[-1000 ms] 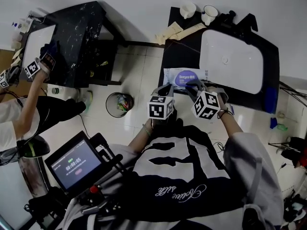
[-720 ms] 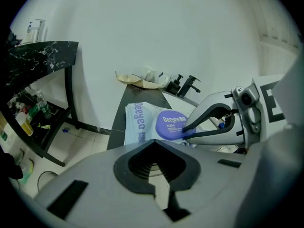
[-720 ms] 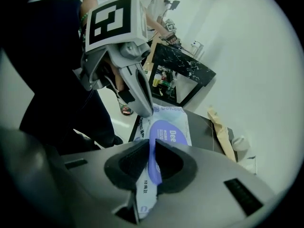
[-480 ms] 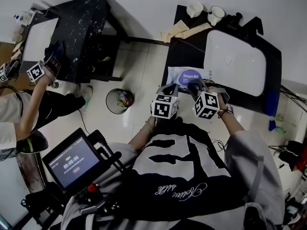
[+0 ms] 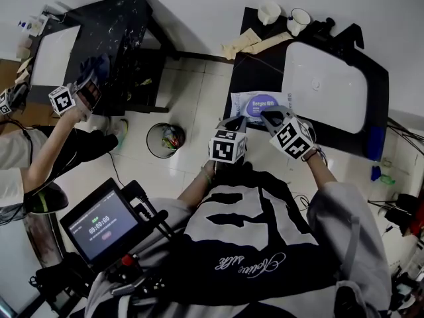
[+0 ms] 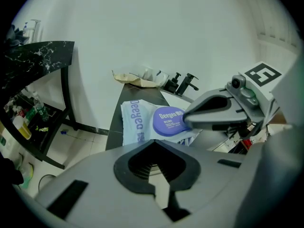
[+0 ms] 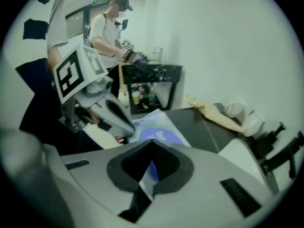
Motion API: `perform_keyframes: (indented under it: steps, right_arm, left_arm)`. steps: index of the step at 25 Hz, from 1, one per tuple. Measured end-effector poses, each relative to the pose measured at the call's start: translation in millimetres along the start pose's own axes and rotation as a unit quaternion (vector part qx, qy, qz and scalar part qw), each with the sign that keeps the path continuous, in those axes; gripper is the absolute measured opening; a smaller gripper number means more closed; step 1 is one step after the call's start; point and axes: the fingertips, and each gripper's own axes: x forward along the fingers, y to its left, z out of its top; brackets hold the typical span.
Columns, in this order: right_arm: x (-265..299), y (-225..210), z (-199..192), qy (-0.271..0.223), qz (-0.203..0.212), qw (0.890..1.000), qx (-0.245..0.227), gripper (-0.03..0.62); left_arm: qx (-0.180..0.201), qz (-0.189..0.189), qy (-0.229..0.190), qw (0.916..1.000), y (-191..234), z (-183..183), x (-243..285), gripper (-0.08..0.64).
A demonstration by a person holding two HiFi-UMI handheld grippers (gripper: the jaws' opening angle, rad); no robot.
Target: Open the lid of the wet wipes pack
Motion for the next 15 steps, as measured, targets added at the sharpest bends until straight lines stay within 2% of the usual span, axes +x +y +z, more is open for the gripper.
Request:
perform_keyframes:
  steps: [2, 4, 6, 10, 15]
  right_arm:
    - [-6.3, -20.8, 10.5, -0.024, -0.041, 0.999, 0.000, -0.002]
    - [-10.0, -33.2, 18.2, -0.020, -0.051, 0.997, -0.047, -0.002]
    - [-9.5, -30.5, 18.7, -0.003, -0.030, 0.994, -0.103, -0.002]
    - [-5.6, -7.4, 4.6, 0.024, 0.029, 0.989, -0.143, 0.056]
    - [5.0, 11.3, -17.9, 0.059, 0.043, 0.977, -0.199, 0.061]
  left_arm:
    - [0.005, -0.003, 0.003, 1.0000, -0.5, 0.6, 0.8, -0.002]
    - [0.002, -0.007, 0.004, 1.0000, -0.8, 1.6, 1.3, -0.002]
    - [-0.004, -0.010, 0.005, 0.9999, -0.2, 0.8, 0.9, -0.002]
    - [-0.004, -0.008, 0.005, 0.9999, 0.4, 0.7, 1.9, -0.002]
    - [-0.010, -0.011, 0.007, 0.9999, 1.2, 1.7, 3.2, -0.002]
